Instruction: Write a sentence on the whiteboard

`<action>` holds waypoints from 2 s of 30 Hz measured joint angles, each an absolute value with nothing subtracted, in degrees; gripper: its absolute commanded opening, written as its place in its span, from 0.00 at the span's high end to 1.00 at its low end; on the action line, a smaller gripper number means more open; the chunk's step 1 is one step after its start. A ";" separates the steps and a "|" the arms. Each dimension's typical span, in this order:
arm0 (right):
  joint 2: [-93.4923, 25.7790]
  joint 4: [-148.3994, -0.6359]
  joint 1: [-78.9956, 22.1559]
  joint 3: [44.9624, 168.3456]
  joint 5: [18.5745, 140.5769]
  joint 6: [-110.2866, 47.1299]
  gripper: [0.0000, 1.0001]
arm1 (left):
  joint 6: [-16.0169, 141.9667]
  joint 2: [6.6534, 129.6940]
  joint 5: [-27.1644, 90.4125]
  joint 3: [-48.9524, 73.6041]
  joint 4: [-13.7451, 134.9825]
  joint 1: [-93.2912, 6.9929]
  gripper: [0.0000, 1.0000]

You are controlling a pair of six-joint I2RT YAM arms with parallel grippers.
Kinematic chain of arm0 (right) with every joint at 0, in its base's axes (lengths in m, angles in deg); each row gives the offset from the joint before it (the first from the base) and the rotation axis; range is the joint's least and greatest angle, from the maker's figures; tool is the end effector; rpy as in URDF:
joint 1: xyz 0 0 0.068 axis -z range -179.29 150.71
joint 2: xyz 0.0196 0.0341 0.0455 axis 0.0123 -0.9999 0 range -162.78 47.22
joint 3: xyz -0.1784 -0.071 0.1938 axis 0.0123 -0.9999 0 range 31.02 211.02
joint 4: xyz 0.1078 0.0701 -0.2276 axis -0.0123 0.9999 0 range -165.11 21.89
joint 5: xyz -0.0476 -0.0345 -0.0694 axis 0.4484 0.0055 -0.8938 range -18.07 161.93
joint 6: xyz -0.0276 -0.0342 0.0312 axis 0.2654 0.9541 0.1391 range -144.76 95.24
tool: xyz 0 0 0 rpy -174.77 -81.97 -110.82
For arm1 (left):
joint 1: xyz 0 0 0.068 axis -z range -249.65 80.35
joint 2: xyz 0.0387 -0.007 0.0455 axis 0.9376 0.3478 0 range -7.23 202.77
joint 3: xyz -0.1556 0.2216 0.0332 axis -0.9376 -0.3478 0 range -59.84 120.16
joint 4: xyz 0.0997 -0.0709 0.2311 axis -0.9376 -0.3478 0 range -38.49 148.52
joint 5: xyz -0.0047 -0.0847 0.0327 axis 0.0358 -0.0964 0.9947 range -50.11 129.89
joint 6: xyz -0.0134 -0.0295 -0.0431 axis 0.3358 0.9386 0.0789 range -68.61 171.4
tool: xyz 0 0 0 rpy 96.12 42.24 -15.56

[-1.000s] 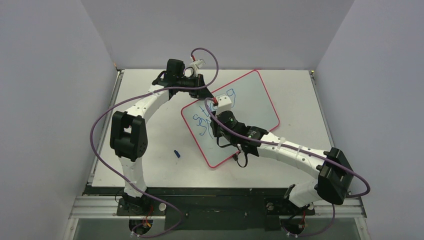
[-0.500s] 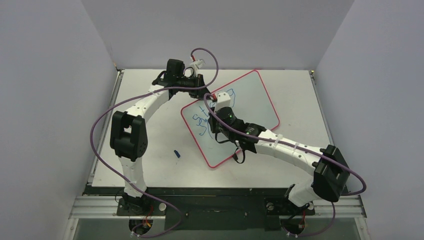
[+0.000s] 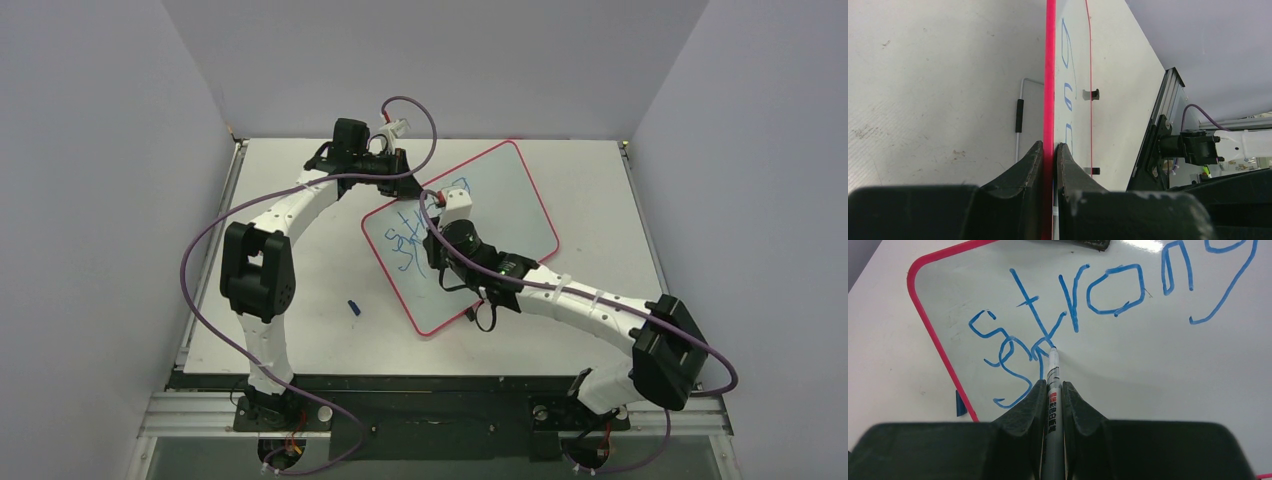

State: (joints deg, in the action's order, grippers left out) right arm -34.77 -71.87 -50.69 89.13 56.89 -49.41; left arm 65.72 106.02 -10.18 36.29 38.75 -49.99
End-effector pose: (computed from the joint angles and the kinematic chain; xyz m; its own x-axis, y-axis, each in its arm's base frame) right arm 0.2120 0.2506 0.2812 -0.5131 0.0028 -0.8583 -0.4362 0.8604 0.2635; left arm 0.4179 -0.1783 0.2831 -0.7440 0.0971 -0.6611 0.6289 0.4357 -0.6439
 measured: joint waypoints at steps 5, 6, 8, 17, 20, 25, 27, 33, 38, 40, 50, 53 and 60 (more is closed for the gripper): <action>-33.35 -72.33 -50.69 86.74 56.65 -50.52 1.00 | 65.70 106.02 -10.09 36.29 38.70 -50.01 1.00; -33.09 -72.33 -50.69 86.39 56.60 -50.81 1.00 | 65.70 106.02 -10.09 36.29 38.70 -49.99 1.00; -32.78 -72.26 -50.69 85.98 56.54 -51.13 1.00 | 65.70 106.02 -10.09 36.29 38.68 -49.99 1.00; -32.26 -71.56 -50.84 85.45 56.54 -52.10 1.00 | 65.70 106.02 -10.09 36.29 38.66 -49.99 1.00; -32.26 -71.21 -51.52 85.48 56.49 -52.16 1.00 | 65.70 106.02 -10.09 36.29 38.64 -49.99 1.00; -32.28 -69.16 -52.90 86.02 56.56 -52.12 1.00 | 65.70 106.02 -10.16 36.29 38.64 -49.99 1.00; -32.28 -68.11 -53.18 86.42 56.84 -52.10 1.00 | 65.72 106.00 -10.27 36.29 38.66 -49.99 1.00; -32.30 -64.94 -53.40 88.23 57.50 -51.40 1.00 | 65.74 105.80 -10.46 36.29 38.66 -49.88 1.00; -30.25 -62.25 -53.40 89.35 57.17 -50.52 1.00 | 65.77 105.78 -10.48 36.29 38.68 -49.84 1.00; -28.48 -60.90 -53.36 90.18 56.54 -50.30 1.00 | 65.79 105.78 -10.51 36.29 38.72 -49.84 1.00; -21.96 -59.61 -50.91 91.51 52.71 -50.57 1.00 | 66.23 105.58 -10.55 36.29 38.88 -49.68 1.00; -22.23 -59.61 -50.32 90.79 52.73 -50.96 1.00 | 66.23 105.58 -10.55 36.29 38.90 -49.68 1.00; -26.44 -60.09 -50.27 90.66 53.89 -51.02 1.00 | 66.23 105.58 -10.53 36.27 38.96 -49.64 1.00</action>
